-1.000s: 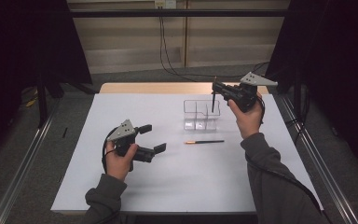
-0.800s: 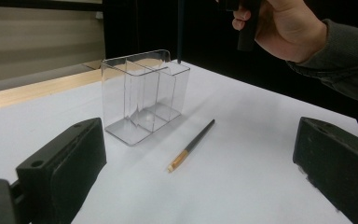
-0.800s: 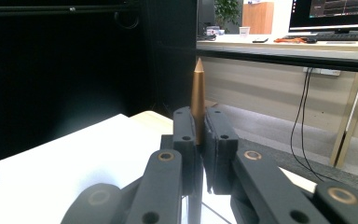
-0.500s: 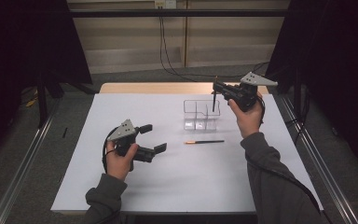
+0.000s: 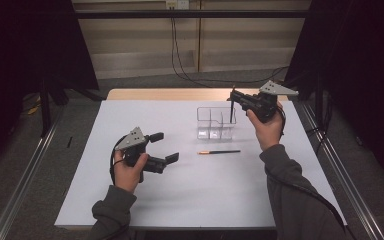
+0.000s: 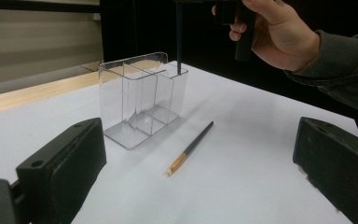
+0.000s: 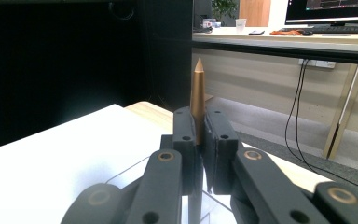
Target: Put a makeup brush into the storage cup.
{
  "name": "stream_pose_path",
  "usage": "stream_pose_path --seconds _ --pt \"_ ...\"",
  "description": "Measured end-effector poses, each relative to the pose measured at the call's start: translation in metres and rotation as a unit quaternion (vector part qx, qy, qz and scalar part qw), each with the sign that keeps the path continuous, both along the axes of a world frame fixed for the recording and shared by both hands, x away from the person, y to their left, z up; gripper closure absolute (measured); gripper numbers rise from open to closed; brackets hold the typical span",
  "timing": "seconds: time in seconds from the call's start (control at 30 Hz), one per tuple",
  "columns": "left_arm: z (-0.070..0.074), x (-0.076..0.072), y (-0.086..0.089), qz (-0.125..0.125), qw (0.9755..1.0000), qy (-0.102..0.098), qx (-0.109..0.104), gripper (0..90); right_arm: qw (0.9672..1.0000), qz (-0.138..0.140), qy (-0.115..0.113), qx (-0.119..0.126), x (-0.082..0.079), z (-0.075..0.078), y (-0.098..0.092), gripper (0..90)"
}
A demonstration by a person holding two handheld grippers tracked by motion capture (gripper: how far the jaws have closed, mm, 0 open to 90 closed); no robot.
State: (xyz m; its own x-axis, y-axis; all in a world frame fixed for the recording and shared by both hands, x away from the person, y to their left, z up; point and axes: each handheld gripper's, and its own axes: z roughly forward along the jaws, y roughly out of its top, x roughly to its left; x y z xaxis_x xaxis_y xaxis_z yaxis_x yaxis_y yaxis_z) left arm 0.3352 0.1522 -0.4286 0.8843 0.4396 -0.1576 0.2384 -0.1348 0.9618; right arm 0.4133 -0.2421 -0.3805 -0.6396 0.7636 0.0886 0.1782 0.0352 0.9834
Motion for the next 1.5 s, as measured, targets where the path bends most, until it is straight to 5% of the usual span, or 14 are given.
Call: stream_pose_path --seconds 1.5 --pt "-0.002 0.006 -0.011 -0.01 0.9999 0.003 -0.001 2.3 0.9997 -0.016 0.015 0.006 -0.01 -0.024 -0.015 84.1"
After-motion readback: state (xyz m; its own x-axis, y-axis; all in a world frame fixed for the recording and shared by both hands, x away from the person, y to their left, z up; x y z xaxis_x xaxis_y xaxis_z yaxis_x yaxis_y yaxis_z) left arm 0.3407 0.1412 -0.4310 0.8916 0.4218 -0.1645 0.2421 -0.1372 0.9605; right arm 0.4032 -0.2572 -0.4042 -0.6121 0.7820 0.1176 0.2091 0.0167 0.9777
